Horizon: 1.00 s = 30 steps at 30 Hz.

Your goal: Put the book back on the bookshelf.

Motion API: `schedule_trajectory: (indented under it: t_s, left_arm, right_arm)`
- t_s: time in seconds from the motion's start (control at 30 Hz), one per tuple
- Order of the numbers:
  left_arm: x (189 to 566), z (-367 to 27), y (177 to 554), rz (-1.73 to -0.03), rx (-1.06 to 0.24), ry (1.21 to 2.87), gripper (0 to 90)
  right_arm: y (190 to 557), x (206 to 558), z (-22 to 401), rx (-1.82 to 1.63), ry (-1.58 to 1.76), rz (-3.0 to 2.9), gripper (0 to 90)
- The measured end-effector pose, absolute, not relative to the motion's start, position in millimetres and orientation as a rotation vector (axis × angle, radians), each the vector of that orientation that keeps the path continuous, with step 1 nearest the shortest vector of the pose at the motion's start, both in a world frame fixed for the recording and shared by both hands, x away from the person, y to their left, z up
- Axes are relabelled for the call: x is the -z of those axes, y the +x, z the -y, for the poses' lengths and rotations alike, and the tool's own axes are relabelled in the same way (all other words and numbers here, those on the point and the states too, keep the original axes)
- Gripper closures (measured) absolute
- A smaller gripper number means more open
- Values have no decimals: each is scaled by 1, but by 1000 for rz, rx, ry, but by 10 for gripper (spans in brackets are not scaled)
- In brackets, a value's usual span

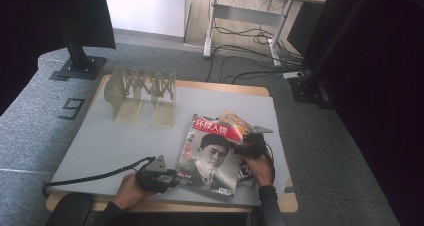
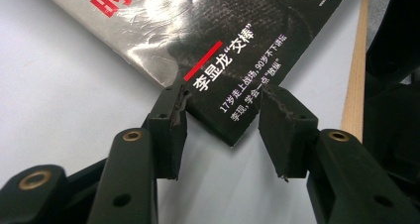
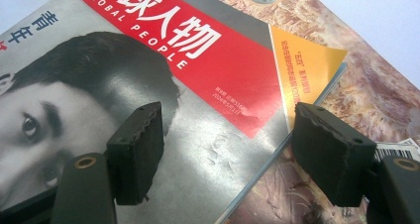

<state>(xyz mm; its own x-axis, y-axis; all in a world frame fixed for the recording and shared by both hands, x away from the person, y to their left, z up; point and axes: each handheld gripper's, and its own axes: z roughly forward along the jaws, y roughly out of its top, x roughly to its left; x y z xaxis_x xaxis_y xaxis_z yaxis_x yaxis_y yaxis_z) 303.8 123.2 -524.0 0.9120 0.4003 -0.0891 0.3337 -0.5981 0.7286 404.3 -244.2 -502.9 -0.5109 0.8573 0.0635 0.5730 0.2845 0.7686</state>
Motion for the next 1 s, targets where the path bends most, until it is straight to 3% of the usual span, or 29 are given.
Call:
schedule_trajectory:
  t_s: [0.33,1.0]
  left_arm:
    - [526,-123,304,-524,-111,2277,546]
    - [526,-122,303,-523,-121,2275,546]
  right_arm:
    - [414,502,246,-1067,1317,-2219,135]
    - [460,500,252,-1023,1330,-2245,145]
